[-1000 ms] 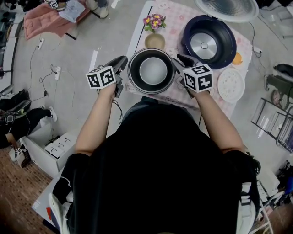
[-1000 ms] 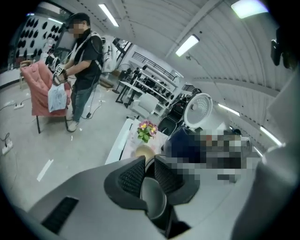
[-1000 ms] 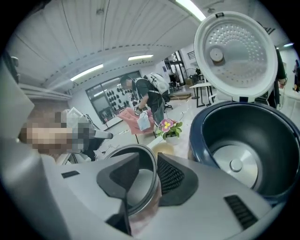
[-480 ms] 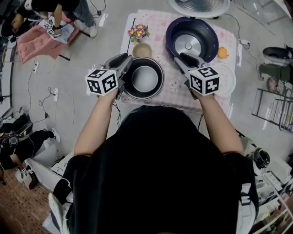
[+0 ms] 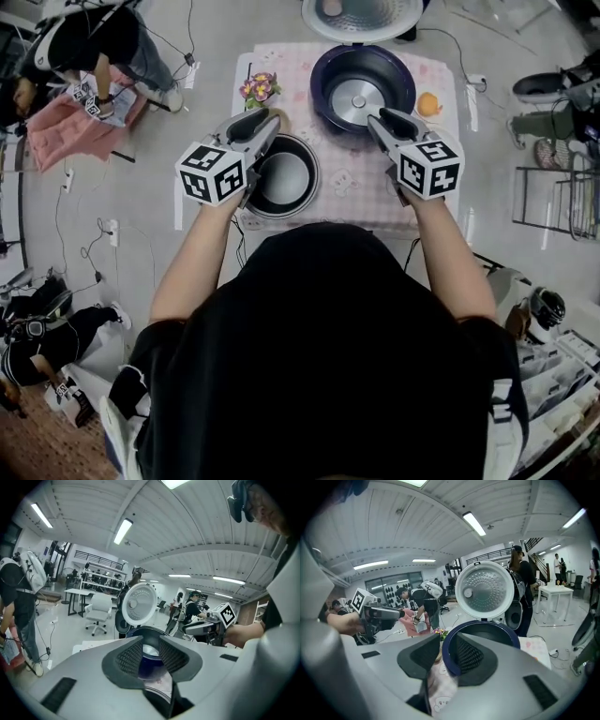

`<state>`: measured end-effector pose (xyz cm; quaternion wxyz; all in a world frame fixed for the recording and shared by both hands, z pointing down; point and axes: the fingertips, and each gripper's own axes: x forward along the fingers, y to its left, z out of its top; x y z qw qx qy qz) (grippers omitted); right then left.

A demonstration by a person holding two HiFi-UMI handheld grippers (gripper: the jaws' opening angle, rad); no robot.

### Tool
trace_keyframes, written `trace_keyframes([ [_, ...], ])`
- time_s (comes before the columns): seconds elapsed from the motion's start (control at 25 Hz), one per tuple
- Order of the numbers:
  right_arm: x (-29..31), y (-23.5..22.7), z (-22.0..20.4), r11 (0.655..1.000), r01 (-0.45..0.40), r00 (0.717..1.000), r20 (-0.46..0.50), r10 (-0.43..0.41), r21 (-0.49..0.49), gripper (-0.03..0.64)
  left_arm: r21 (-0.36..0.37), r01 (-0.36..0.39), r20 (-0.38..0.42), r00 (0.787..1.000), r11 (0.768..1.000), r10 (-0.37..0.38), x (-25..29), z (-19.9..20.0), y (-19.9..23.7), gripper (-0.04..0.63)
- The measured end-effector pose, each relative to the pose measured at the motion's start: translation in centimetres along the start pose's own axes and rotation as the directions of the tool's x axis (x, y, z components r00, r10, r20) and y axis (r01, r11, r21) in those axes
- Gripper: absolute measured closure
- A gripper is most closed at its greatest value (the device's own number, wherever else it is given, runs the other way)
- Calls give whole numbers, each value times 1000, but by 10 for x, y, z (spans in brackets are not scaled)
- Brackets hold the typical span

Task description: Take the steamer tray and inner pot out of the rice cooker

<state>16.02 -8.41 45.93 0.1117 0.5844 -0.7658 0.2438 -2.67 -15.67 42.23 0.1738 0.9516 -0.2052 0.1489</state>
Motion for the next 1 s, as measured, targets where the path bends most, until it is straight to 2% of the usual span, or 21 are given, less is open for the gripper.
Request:
trace_keyframes([
  [0.2, -25, -12, 8, 999, 54, 998, 34, -54, 3, 505, 55, 52, 5, 999, 997, -53, 12, 14, -20, 474],
  [0.4, -46, -23, 5, 995, 102, 994, 45, -103, 24, 506, 79, 101, -5, 995, 992, -101, 22, 21, -35, 474],
  [0.68, -70, -30, -4, 987, 150, 987, 55, -153, 60, 506, 98, 147, -17, 989, 984, -146, 27, 23, -51, 474],
  [1.0, -76, -45, -8, 977, 198, 976, 77, -204, 83, 502, 81, 185, -26, 983, 979, -184, 41, 21, -55, 474],
])
